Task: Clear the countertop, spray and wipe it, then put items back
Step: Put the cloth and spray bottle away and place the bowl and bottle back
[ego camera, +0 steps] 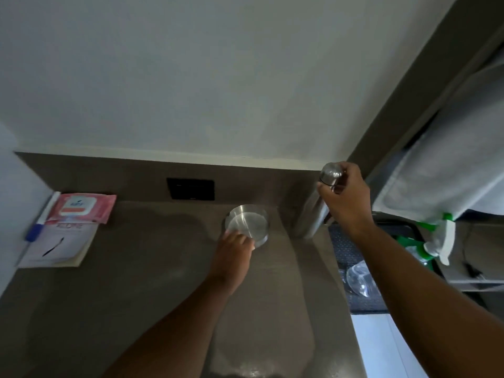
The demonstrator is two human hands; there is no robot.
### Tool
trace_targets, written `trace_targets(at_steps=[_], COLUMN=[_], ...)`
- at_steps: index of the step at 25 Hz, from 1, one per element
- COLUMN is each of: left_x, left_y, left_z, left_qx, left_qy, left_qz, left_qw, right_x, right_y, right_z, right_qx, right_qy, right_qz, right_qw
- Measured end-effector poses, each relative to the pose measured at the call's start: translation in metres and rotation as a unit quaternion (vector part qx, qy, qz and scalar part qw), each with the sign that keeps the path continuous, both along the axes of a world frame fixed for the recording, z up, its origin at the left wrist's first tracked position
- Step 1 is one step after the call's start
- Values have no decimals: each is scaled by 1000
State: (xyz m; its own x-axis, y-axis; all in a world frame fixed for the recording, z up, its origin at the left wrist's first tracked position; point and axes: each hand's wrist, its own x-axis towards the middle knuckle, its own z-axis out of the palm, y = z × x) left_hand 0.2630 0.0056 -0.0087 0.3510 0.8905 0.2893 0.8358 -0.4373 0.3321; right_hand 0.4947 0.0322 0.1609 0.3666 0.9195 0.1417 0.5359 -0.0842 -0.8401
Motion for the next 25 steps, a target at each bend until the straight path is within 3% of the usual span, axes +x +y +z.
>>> trace_targets(at_steps=[12, 16, 19, 25], left_x=[100, 109, 108, 111], left_y=[39, 43, 44, 43], left_z=[-20, -32, -37, -37], left_qx=[-2, -9, -17, -55], left_qy=[45, 59, 64, 32], left_qz=[-58, -69, -70, -55], left_qw=[997, 996, 995, 996], right_x=[36, 38, 39, 36], right_y=[37, 49, 51, 47], right_z=[-28, -31, -31, -30], right_qx=[9, -12, 6, -25], right_qy=[-64, -181, -348, -427], right_qz=[-74, -65, -48, -35], right_qw=[995, 981, 936, 903])
